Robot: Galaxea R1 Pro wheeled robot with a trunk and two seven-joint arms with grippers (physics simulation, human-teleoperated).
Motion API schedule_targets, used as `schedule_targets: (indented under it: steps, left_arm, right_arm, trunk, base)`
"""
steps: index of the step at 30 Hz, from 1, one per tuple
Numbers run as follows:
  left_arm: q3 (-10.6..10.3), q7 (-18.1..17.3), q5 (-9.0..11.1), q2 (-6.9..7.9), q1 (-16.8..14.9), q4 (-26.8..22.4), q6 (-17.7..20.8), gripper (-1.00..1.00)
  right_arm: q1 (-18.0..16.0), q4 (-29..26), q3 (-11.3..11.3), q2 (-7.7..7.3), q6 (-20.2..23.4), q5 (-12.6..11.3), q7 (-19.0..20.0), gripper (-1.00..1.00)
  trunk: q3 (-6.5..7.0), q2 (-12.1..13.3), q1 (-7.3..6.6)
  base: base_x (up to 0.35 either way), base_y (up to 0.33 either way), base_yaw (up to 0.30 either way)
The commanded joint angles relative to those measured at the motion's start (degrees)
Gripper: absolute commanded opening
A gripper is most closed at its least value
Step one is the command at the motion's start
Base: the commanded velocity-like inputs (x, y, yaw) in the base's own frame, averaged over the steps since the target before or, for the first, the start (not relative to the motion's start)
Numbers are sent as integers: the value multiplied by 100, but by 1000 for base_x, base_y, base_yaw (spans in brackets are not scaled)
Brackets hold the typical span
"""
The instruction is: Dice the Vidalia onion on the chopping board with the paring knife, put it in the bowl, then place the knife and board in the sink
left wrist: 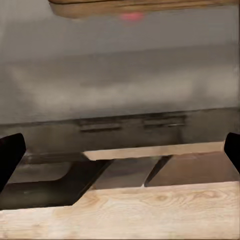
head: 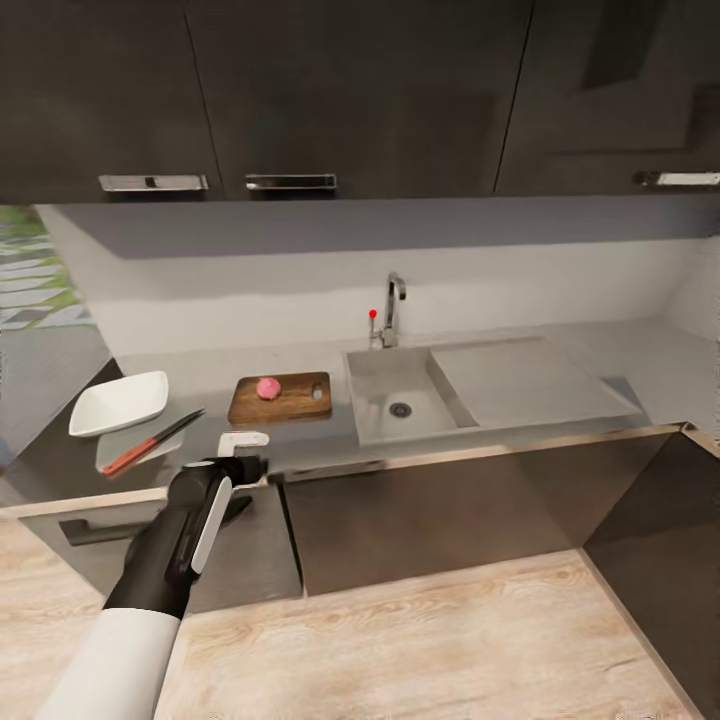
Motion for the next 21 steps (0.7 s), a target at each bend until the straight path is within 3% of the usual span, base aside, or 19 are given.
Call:
schedule_targets:
  steps: [1,9,21]
  left_arm:
    - [-3,25,14,-1,-4,-6,26,100]
    - [-3,25,18,-1,13,8,26,100]
    - [-5,18,19,-9,345,-2,-7,100]
  right_arm:
    - [2,-8,-6,2,-5,24,2,100]
    - [2,-8,-7,2,-5,29,4,100]
    - [2,-10,-7,1,-5,30,3,100]
  trunk:
    - [-8,-8,-1]
    - [-8,-8,-1]
    - [-8,-8,-1]
  base:
    - [-300,0,0]
    - [-300,0,0]
    - [-283,0,0]
